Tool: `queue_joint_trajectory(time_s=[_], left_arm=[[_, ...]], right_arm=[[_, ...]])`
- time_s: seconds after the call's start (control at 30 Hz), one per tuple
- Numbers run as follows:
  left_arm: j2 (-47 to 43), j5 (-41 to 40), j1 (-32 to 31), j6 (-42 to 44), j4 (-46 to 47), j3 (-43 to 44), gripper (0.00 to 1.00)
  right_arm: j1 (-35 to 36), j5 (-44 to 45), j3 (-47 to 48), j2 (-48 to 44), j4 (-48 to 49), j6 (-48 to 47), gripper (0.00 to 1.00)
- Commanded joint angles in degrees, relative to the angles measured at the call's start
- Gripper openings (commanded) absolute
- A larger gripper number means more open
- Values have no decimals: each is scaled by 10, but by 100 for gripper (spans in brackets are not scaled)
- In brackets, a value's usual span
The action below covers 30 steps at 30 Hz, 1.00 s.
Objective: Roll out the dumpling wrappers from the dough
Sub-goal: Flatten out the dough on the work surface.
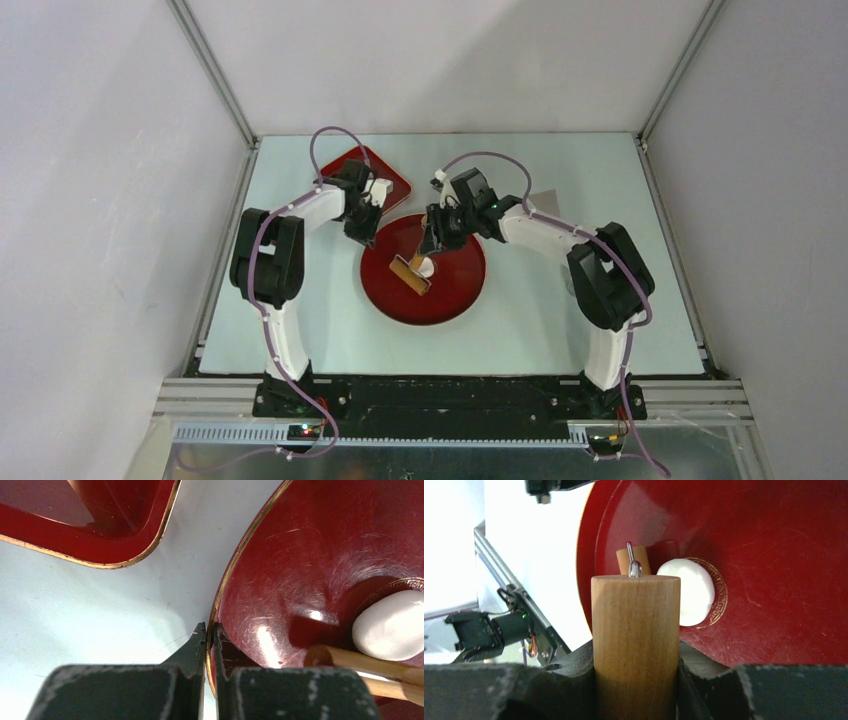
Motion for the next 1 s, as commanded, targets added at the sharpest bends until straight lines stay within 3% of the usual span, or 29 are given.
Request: queue_joint_trajectory(time_s=[0.0, 0.23, 0.43, 0.6, 0.97], left_arm=[[17, -7, 5, 5, 0, 6, 0], [17, -8, 5, 4, 0, 6, 0], [17, -8, 5, 4, 0, 6, 0], [16, -6, 5, 4, 0, 5, 0], [16, -6, 6, 4, 0, 5, 0]], right_arm=[[-6, -82, 41, -78, 16, -37, 0], [-45, -92, 32, -107, 32, -18, 0], [-65, -55, 20, -65, 28, -21, 0], [-66, -49, 20, -12, 25, -29, 0], [-42, -27, 8, 5, 14, -52, 0]])
